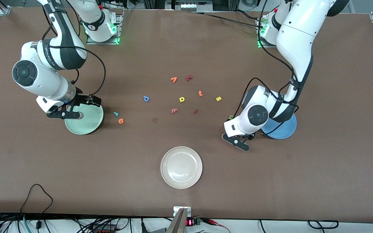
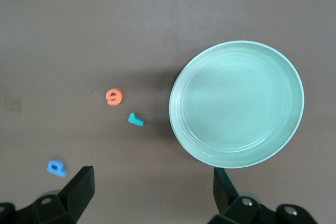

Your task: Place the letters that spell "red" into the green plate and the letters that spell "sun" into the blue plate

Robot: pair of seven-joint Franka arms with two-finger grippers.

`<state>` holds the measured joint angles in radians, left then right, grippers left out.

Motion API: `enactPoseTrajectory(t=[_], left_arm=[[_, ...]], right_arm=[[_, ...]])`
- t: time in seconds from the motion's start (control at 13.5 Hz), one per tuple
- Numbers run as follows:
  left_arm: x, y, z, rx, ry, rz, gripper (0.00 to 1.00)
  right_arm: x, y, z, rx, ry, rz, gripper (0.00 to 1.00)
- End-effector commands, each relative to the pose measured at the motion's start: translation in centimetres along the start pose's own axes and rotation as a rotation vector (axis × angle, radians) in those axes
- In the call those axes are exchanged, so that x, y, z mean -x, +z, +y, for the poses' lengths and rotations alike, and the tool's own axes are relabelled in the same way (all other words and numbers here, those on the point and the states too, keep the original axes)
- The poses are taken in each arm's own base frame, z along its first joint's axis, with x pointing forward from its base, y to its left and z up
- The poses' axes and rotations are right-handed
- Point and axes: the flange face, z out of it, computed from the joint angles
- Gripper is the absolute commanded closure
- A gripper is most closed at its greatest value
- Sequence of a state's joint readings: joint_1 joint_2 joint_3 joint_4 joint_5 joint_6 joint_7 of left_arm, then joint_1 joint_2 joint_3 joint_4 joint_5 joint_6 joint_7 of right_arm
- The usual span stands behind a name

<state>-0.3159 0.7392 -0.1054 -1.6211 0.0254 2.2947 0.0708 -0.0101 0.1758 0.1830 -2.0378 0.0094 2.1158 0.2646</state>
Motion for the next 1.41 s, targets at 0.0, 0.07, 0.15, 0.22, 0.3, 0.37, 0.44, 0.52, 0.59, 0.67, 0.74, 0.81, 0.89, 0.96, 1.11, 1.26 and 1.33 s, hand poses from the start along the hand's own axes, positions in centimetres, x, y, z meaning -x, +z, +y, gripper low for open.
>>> enactPoseTrajectory(t=[0.0, 0.07, 0.15, 0.22, 0.3, 0.37, 0.44, 0.52, 0.59, 0.67, 0.74, 0.81, 0.89, 0.96, 1.11, 1.26, 1.33], left_arm=[[-0.5, 1.2, -0.1, -0.006, 0.022, 0.02, 0.19], [-0.5, 1.5, -0.1, -0.005, 0.022, 0.019, 0.24], [-0.5, 1.5, -0.2, -0.008, 0.023, 0.025, 0.36], [-0.3, 1.7, -0.2, -0.017, 0.032, 0.019, 0.49], [-0.1, 1.9, -0.1, -0.025, 0.043, 0.011, 0.57], [0.0, 2.0, -0.2, -0.026, 0.042, 0.009, 0.67], [0.1, 1.9, -0.3, -0.026, 0.042, 0.003, 0.87], [0.1, 1.4, -0.3, -0.026, 0.039, -0.006, 0.89], [0.2, 0.0, -0.4, -0.027, 0.034, -0.026, 0.89], [0.5, -2.1, -0.8, -0.029, 0.02, -0.047, 0.89], [1.0, -4.4, -1.3, -0.032, 0.002, -0.072, 0.83], [1.7, -6.3, -2.4, -0.036, -0.032, -0.106, 0.83], [2.5, -8.3, -4.2, -0.034, -0.062, -0.134, 0.91], [3.5, -9.4, -6.1, -0.032, -0.091, -0.169, 0.92], [5.6, -9.6, -11.7, -0.017, -0.164, -0.213, 0.93], [7.4, -7.5, -15.2, -0.052, -0.151, -0.247, 0.93], [8.1, -6.2, -15.7, -0.066, -0.136, -0.242, 0.93]], right_arm=[[0.4, 1.9, -1.0, -0.003, 0.124, 0.008, 0.0], [0.5, 2.8, -1.6, -0.004, 0.15, 0.014, 0.0], [0.7, 4.0, -2.4, -0.001, 0.162, 0.015, 0.0], [0.6, 5.4, -3.2, 0.013, 0.167, 0.022, 0.0], [0.8, 7.0, -4.0, 0.04, 0.153, 0.025, 0.0], [0.9, 8.1, -4.3, 0.064, 0.132, 0.032, 0.01], [0.9, 8.7, -4.5, 0.075, 0.119, 0.034, 0.05], [0.8, 9.2, -4.5, 0.073, 0.117, 0.034, 0.05], [0.7, 9.8, -4.7, 0.066, 0.114, 0.039, 0.06], [0.6, 10.9, -4.9, 0.061, 0.112, 0.037, 0.07], [0.5, 11.5, -5.0, 0.055, 0.117, 0.04, 0.14], [0.6, 12.1, -5.0, 0.053, 0.124, 0.038, 0.15], [0.6, 12.7, -5.0, 0.05, 0.124, 0.037, 0.16], [0.5, 13.2, -5.1, 0.047, 0.122, 0.037, 0.2], [0.4, 14.1, -5.3, 0.036, 0.123, 0.043, 0.2], [0.2, 14.7, -5.2, 0.027, 0.125, 0.051, 0.2], [0.2, 15.0, -5.2, 0.028, 0.125, 0.046, 0.2]])
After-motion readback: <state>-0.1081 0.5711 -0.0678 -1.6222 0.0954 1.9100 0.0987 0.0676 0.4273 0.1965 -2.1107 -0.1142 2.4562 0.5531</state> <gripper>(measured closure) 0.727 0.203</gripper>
